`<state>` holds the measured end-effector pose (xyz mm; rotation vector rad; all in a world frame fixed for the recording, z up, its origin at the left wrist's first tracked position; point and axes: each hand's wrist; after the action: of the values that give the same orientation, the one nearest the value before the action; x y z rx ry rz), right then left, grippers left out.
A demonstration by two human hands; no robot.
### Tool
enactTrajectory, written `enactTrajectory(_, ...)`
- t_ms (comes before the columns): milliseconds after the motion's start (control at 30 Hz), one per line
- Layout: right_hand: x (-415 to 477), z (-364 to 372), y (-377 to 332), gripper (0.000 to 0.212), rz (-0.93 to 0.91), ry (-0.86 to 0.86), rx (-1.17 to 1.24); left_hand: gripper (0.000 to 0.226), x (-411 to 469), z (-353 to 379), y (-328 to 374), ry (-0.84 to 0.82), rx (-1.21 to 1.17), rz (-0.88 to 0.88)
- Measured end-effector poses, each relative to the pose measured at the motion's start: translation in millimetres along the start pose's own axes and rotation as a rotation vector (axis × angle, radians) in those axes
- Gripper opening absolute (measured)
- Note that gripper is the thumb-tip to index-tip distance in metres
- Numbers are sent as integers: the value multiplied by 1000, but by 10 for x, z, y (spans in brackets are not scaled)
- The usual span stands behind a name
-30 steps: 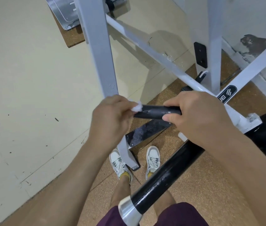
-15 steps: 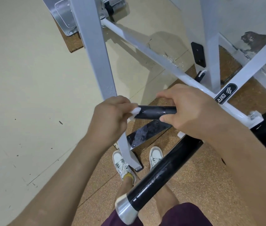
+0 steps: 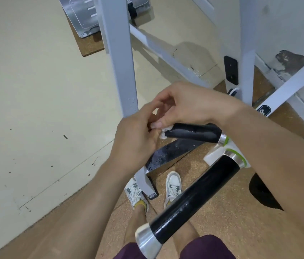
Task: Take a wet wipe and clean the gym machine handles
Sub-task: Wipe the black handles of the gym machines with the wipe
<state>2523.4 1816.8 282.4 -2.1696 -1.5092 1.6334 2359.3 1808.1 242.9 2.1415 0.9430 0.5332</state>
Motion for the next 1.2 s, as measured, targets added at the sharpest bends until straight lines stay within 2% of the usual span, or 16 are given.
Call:
enactTrajectory(67, 101, 32, -55, 32, -3, 1, -68, 43, -29, -18, -9, 11, -69, -91)
enactTrajectory(167, 109, 73, -74, 12, -67, 29, -226, 25, -90, 5, -100, 103, -28, -118)
enactTrajectory(233, 52, 48, 2, 4, -99, 52, -270, 12, -110, 28, -141, 131, -91, -173)
enactTrajectory(367, -11, -31, 136, 31, -87, 134, -304, 16, -127, 35, -139, 110, -109, -190)
enactTrajectory(400, -24, -31, 118, 29, -92, 125, -296, 15, -121, 38, -124, 109, -105, -202)
enactTrajectory(467, -19, -2, 59, 9, -108, 66, -287, 11, -102, 47, -91, 106, -85, -229)
enactTrajectory(533, -6, 16, 10, 5, -153, 37, -327, 5, -98, 2, -24, 97, -54, -269)
enactTrajectory(700, -135, -192, 178, 4, -164, -14, -499, 16, -227, -168, 345, 4, -90, -263)
enactTrajectory(800, -108, -164, 158, 6, -194, -8, -475, 29, -259, -69, 467, -54, 84, -199)
enactTrajectory(933, -45, -67, 152, 8, -277, 19, -417, 37, -168, -75, 455, -109, 228, -286)
enactTrajectory(1067, -267, -350, 374, 7, -214, -40, -401, 29, -127, -21, 767, -133, 136, -215)
enactTrajectory(1200, -207, -201, 256, 12, -269, 49, -485, 20, -183, 274, 1069, -179, 124, -206)
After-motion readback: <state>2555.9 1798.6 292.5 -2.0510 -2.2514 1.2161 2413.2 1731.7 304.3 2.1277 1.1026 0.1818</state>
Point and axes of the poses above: each hand's wrist, its own x-axis towards the middle knuckle, its own z-axis out of the palm, y = z × x, and after that the axes turned 12 degrees about z, right-handed
